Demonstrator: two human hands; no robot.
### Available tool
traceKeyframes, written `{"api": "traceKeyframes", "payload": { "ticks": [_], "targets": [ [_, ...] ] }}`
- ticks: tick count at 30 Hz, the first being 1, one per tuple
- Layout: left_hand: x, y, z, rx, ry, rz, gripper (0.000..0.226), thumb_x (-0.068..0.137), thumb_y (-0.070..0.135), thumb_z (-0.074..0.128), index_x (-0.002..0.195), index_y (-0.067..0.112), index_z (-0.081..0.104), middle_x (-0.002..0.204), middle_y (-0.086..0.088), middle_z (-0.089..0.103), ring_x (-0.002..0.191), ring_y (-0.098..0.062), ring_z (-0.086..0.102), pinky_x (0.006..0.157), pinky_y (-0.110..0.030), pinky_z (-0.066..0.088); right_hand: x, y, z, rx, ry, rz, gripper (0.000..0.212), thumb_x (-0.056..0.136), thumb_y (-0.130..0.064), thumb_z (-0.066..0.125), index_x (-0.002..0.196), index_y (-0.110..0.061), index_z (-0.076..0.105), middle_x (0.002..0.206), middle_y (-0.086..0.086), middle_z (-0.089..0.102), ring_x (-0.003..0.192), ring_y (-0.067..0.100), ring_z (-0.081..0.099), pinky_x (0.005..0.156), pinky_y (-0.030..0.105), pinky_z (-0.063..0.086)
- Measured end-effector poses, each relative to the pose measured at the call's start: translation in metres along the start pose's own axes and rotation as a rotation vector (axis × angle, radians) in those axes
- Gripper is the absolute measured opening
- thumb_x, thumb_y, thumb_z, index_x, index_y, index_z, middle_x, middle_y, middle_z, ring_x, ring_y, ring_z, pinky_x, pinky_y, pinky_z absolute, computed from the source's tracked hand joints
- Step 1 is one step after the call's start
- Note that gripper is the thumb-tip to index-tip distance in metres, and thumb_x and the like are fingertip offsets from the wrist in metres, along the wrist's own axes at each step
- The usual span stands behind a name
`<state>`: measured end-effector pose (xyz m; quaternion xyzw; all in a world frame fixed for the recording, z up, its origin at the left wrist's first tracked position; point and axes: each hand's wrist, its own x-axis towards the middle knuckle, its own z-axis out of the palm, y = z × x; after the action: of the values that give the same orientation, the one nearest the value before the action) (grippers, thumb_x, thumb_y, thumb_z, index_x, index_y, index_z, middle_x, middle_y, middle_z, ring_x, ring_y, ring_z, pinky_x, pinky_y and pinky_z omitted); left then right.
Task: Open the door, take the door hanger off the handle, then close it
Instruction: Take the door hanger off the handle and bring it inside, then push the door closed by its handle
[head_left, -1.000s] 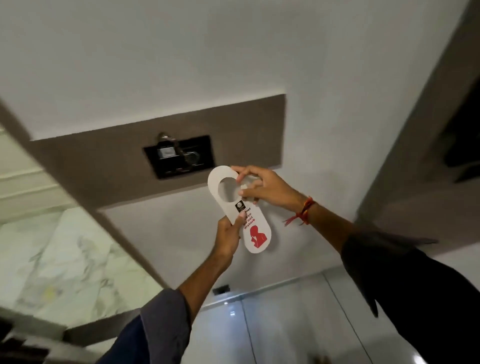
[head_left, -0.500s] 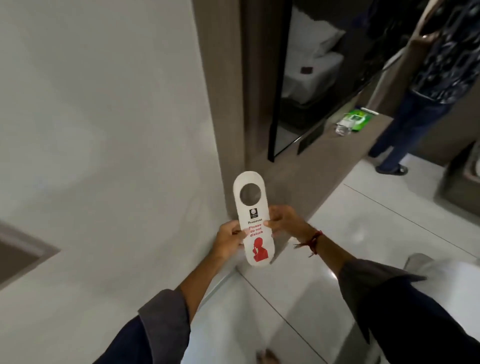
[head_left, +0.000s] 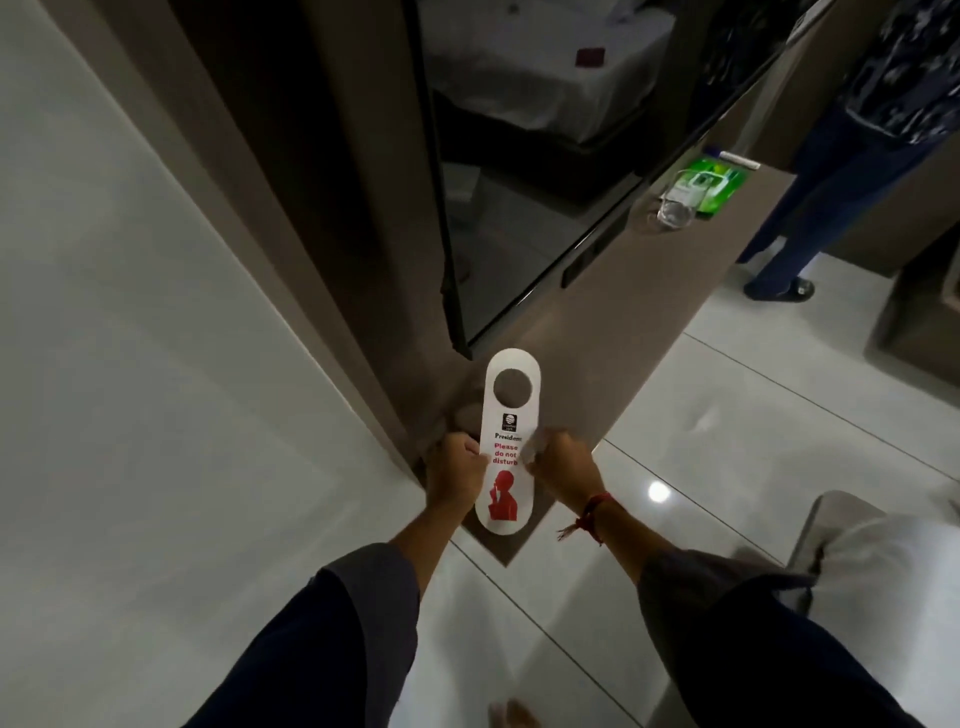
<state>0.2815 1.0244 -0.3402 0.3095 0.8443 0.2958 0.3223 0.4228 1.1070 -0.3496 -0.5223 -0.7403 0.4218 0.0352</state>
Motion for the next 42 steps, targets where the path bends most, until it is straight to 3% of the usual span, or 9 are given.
{"api": "traceKeyframes", "payload": {
  "ticks": [5,12,15,19,23,25,35,39,42],
  "targets": [
    [0.004,-0.013,0.009,0.102,-0.051,0.032,0.031,0.09,0.026,0.078,0.111,0.007,0.065,0.126,-0.012,0.072,0.109,-0.034,0.073,0.091,-0.047,0.061,0.002,0.006,0.021,-0.237,-0.044,-0.006,0.063,0.093,-0.027,0.076,0.149,-0.016,0.048,0.146,0.009,0.061,0.125,0.031,0.067,0.099,0.046,0.062],
    [-0.016,-0.017,-0.008,0.086,-0.063,0.11,0.026,0.093,0.034,0.072,0.107,0.014,0.062,0.117,-0.006,0.073,0.108,-0.026,0.07,0.091,-0.041,0.061,-0.016,-0.005,0.023,-0.37,0.041,-0.139,0.062,0.098,-0.03,0.069,0.153,-0.014,0.045,0.146,0.011,0.059,0.13,0.03,0.06,0.103,0.043,0.057],
    [-0.038,-0.024,-0.034,0.188,0.046,0.191,0.03,0.094,0.035,0.069,0.117,0.017,0.064,0.114,-0.003,0.074,0.105,-0.025,0.07,0.087,-0.036,0.058,-0.036,-0.036,0.028,-0.427,0.11,-0.295,0.053,0.102,-0.026,0.061,0.15,-0.009,0.052,0.144,0.013,0.06,0.13,0.033,0.058,0.105,0.045,0.056],
    [-0.078,-0.039,-0.076,0.288,0.203,0.224,0.037,0.092,0.032,0.065,0.126,0.017,0.062,0.113,-0.01,0.072,0.103,-0.033,0.068,0.085,-0.042,0.058,-0.064,-0.081,0.048,-0.58,0.153,-0.585,0.02,0.087,-0.008,0.074,0.105,-0.002,0.077,0.101,0.017,0.076,0.091,0.037,0.073,0.07,0.042,0.063],
    [-0.145,-0.094,-0.147,0.374,0.409,0.241,0.054,0.084,0.023,0.071,0.134,0.007,0.058,0.124,-0.015,0.066,0.111,-0.034,0.061,0.087,-0.045,0.054,-0.125,-0.146,0.099,-0.616,0.092,-0.756,0.021,0.094,-0.01,0.06,0.106,-0.006,0.077,0.111,0.011,0.075,0.106,0.03,0.069,0.086,0.043,0.061],
    [-0.18,-0.127,-0.181,0.387,0.513,0.214,0.06,0.081,0.023,0.073,0.136,0.006,0.057,0.126,-0.014,0.066,0.111,-0.033,0.061,0.09,-0.043,0.053,-0.156,-0.173,0.129,-0.612,0.067,-0.848,0.023,0.092,-0.007,0.061,0.107,-0.005,0.078,0.108,0.011,0.076,0.102,0.03,0.071,0.084,0.043,0.062],
    [-0.466,-0.346,-0.342,0.462,1.005,-0.283,0.069,0.083,0.042,0.07,0.14,0.01,0.049,0.14,-0.01,0.059,0.125,-0.029,0.057,0.109,-0.042,0.045,-0.403,-0.334,0.337,-0.564,-0.114,-1.621,0.034,0.081,-0.008,0.076,0.115,-0.008,0.078,0.109,0.009,0.079,0.097,0.028,0.076,0.083,0.039,0.064],
    [-0.603,-0.398,-0.38,0.514,1.172,-0.499,0.07,0.086,0.039,0.065,0.144,0.006,0.047,0.147,-0.015,0.054,0.133,-0.033,0.052,0.114,-0.048,0.042,-0.528,-0.376,0.407,-0.42,-0.166,-1.971,0.042,0.092,-0.016,0.067,0.132,-0.005,0.069,0.134,0.015,0.071,0.119,0.032,0.07,0.102,0.046,0.058],
    [-0.703,-0.424,-0.395,0.617,1.24,-0.648,0.069,0.081,0.021,0.072,0.143,0.003,0.05,0.148,-0.018,0.053,0.138,-0.034,0.048,0.116,-0.053,0.039,-0.631,-0.401,0.443,-0.399,-0.142,-2.17,0.061,0.099,-0.033,0.059,0.154,-0.009,0.05,0.162,0.017,0.046,0.147,0.033,0.049,0.119,0.056,0.041]
  ]
}}
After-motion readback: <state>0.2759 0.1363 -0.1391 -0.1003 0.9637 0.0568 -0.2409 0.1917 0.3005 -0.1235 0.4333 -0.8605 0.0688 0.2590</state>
